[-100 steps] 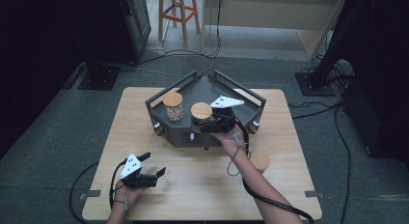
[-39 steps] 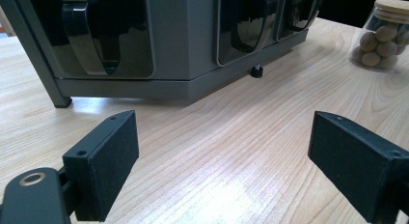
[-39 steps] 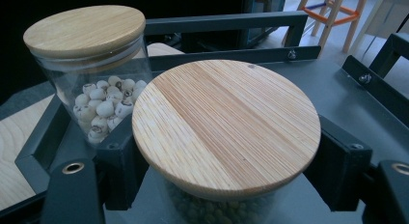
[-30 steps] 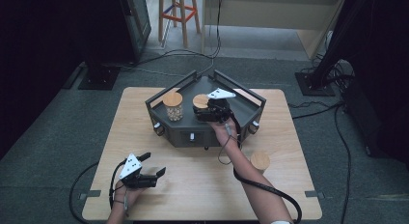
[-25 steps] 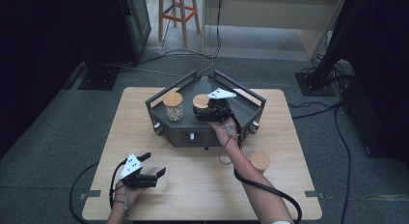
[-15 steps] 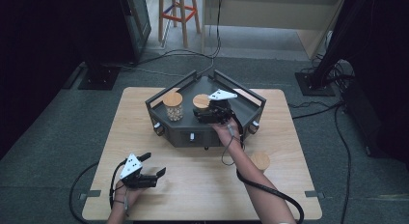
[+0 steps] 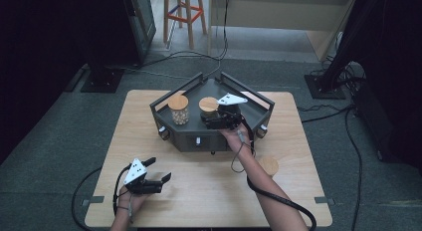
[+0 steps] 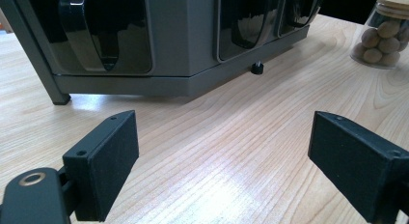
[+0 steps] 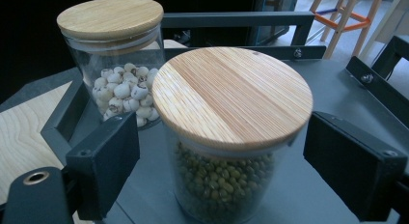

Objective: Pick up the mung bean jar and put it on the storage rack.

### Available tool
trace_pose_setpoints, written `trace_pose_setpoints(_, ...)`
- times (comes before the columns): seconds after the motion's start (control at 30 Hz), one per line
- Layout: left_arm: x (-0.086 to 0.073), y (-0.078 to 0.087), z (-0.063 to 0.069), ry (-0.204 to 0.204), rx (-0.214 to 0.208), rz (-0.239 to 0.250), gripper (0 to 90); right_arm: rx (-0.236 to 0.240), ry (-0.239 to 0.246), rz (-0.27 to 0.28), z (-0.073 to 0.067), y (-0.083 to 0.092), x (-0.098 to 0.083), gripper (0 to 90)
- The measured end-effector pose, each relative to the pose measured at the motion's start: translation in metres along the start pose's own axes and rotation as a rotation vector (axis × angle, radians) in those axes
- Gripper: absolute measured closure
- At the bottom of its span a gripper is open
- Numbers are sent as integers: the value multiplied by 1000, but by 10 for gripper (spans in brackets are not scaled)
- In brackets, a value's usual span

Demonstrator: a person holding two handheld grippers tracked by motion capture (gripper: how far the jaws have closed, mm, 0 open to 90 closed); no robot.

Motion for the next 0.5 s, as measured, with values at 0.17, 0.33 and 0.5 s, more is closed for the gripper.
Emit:
trace_pose_setpoints(0.17, 0, -1, 0, -2, 1, -1, 105, -2, -8, 4, 2, 3, -2, 105)
trace_pose_setpoints(0.33, 0, -1, 1, -4, 2, -2, 105, 0, -16, 10, 2, 8, -5, 97)
trace_pose_setpoints(0.5, 0, -1, 1, -3, 2, -1, 105, 1, -25, 15, 4, 13, -7, 98)
Point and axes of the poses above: each handheld gripper's, and its own axes: y roughly backward along the jaws, x roughly out of its top, z roughly to its right, the point moved 3 cm from there along -y, roughly forward along the jaws, and after that the axes turned 6 degrees about -x, right-handed, at the moved point
